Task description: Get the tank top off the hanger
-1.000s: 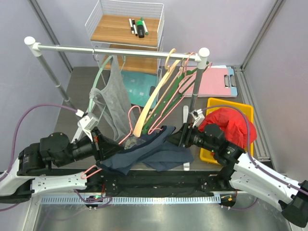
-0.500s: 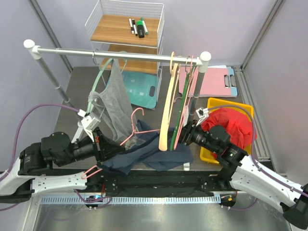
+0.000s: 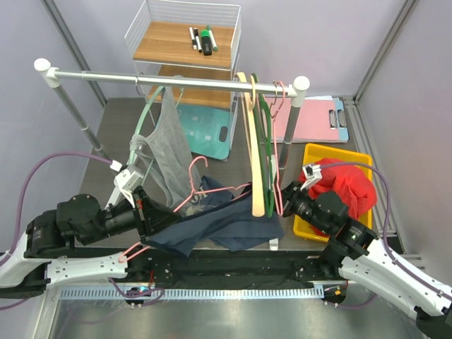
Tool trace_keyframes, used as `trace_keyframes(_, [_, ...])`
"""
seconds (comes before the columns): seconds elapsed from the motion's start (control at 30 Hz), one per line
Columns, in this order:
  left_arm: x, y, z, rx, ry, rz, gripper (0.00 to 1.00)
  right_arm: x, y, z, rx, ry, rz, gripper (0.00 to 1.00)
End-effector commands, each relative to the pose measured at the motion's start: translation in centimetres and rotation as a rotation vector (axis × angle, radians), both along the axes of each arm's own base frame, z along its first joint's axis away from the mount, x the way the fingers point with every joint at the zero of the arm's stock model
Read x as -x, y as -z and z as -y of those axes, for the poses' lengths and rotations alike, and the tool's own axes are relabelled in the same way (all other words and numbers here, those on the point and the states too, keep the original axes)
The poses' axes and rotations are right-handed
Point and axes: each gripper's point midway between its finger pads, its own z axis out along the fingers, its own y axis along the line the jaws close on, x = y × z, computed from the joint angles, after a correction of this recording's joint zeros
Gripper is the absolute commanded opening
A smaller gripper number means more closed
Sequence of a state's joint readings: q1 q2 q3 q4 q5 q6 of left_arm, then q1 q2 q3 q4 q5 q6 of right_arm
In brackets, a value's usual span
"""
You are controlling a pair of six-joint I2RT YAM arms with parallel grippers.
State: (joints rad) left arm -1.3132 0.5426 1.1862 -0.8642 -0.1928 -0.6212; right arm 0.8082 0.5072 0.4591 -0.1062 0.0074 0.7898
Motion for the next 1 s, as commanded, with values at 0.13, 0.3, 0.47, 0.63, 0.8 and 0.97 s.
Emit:
trace_keyframes(0.13, [0.4,-3.1,-1.2,0.105,0.007,0.039,0.00,0.3,2.6,3.5,0.055,0.143,-0.088,0.01])
trace_keyframes(0.3, [0.5,-3.8,-1.8,0.135,0.006,0.047,0.00,1.3,3.7,3.8,0.072,0.121,-0.129,0.01])
trace_keyframes(0.47, [0.8,-4.1,-1.5,0.153,0.025,0.045,0.00,2.9,5.5,2.9,0.089,0.015,-0.160,0.03])
trace_keyframes(0.63, [1.4,-3.9,-0.2,0.129,0.084,0.051,0.00,4.3,5.1,3.0,0.115,-0.048,-0.156,0.27])
trace_keyframes(0.8, [2.0,-4.9,-0.9,0.149,0.117,0.101,0.00,5.2,1.4,4.7,0.117,-0.044,-0.074,0.56])
trace_keyframes(0.97, [3.5,-6.3,-1.8,0.202,0.200,0.154,0.00,6.7,-3.7,7.0,0.095,-0.032,0.033,0.78])
